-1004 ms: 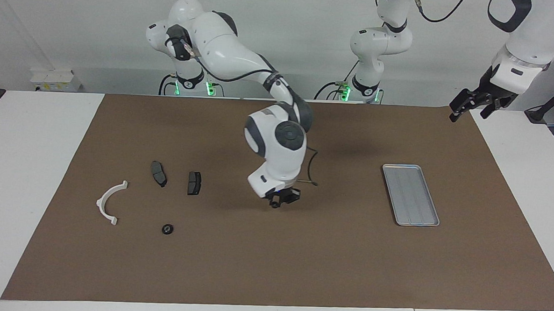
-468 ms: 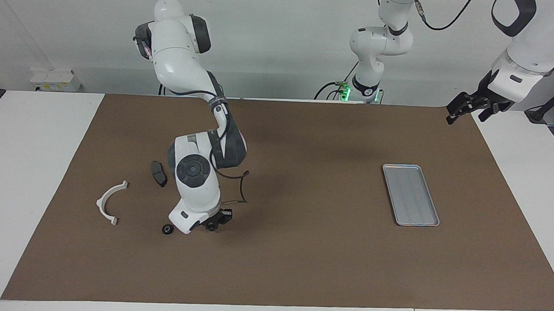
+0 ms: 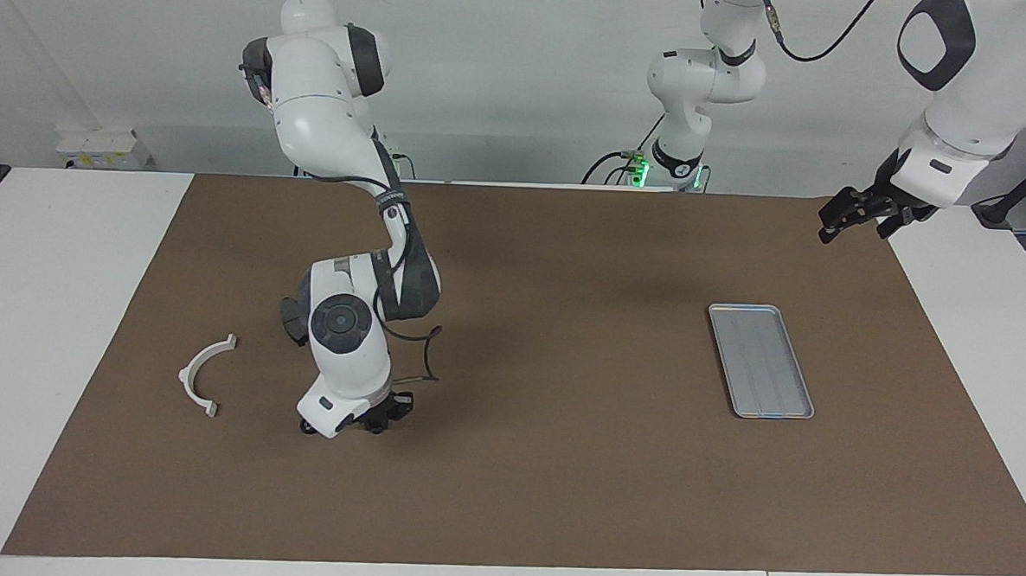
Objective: Place bearing gear from tray to pile
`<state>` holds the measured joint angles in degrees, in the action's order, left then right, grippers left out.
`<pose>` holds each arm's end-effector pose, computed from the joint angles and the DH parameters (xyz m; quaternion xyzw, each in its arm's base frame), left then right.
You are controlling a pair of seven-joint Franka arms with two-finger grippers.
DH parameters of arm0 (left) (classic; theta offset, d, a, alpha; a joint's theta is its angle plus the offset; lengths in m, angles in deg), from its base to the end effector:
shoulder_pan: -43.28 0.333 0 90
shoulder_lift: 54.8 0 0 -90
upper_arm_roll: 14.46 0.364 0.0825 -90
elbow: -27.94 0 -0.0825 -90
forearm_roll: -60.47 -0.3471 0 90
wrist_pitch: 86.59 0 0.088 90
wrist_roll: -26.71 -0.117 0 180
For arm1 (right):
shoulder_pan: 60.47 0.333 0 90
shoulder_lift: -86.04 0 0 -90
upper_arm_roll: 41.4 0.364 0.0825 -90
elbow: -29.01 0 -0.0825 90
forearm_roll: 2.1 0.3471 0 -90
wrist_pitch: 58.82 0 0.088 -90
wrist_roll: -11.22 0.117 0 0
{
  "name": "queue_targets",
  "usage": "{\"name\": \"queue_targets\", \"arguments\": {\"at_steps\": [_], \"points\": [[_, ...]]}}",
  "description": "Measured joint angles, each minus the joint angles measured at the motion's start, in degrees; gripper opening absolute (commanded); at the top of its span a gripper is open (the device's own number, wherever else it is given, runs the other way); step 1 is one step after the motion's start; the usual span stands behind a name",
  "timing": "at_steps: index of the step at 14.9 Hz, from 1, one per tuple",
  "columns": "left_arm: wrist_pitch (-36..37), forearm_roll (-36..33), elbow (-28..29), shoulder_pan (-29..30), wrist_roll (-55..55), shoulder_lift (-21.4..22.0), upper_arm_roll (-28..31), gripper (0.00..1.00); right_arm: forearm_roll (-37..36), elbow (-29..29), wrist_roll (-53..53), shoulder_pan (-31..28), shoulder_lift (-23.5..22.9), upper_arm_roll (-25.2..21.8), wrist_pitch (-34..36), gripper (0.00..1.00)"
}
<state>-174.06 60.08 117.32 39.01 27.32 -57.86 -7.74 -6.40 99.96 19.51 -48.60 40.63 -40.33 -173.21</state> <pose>0.5291 0.0215 0.6357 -0.9987 -0.0267 0.0433 0.0058 0.7318 0.1585 0.3298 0.9980 0.0539 -0.0118 0.0299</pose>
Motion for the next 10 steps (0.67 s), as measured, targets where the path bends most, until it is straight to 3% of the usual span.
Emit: {"name": "queue_targets", "arguments": {"at_steps": [1,2,10], "points": [[0.07,0.00,0.01,0.01,0.00,0.01,0.01,1.00,0.00,0.11,0.00,0.00,0.06,0.00,-0.11,0.46],[0.20,0.00,0.01,0.01,0.00,0.02,-0.04,1.00,0.00,0.21,0.00,0.00,0.11,0.00,-0.19,0.99],[1.89,0.01,-1.15,0.06,-0.02,1.10,-2.74,1.00,0.01,0.55,0.33,-0.07,1.54,0.12,-0.46,1.00]]}}
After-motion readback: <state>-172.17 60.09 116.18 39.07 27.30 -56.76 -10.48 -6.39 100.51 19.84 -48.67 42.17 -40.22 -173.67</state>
